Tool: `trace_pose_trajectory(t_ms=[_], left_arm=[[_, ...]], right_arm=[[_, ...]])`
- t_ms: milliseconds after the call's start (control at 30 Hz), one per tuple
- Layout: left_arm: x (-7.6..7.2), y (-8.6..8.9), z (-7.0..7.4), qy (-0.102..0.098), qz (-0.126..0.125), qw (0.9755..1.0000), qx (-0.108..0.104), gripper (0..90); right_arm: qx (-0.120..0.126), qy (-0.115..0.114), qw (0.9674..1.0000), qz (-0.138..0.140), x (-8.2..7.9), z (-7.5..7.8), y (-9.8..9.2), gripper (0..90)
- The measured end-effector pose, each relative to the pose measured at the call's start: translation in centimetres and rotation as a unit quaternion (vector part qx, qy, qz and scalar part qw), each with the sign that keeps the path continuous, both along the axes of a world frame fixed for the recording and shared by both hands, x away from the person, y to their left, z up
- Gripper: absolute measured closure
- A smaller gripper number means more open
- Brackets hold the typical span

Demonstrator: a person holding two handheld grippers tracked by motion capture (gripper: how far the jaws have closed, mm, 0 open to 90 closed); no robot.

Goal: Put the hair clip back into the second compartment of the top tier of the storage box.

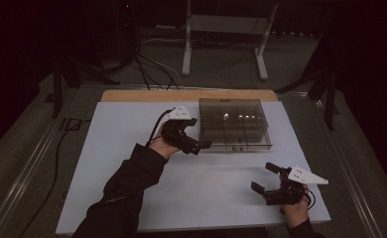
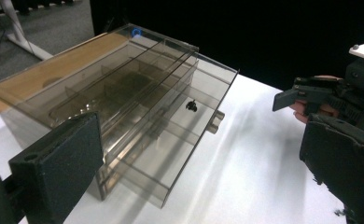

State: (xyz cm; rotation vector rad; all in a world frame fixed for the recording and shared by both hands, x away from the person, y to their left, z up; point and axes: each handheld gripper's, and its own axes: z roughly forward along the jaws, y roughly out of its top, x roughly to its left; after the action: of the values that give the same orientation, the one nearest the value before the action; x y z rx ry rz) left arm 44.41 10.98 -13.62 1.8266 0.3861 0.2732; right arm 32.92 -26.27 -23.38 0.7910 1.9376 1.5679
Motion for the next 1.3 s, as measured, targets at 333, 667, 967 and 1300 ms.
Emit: trace_pose_trajectory(t_ms=[333,667,967,1300], left_arm=[[-0.3,2.1,-1.4,0.012,0.012,0.9998,-0.004,0.6],[-0.7,4.4,-2.5,0.011,0.029,0.9994,-0.016,0.6],[-1.2,5.8,-3.9,0.01,0.036,0.999,-0.025,0.6],[-1.8,8.1,-5.9,0.013,0.061,0.9977,-0.026,0.6]], right_arm=[[0.0,0.0,1.0,0.0,0.0,0.0,0.0,0.0],[0.0,0.002,1.0,0.0,0.0,0.0,0.1,0.0],[0.0,0.002,1.0,0.0,0.0,0.0,0.2,0.0],[0.0,0.002,1.0,0.0,-0.1,0.0,0.2,0.0]])
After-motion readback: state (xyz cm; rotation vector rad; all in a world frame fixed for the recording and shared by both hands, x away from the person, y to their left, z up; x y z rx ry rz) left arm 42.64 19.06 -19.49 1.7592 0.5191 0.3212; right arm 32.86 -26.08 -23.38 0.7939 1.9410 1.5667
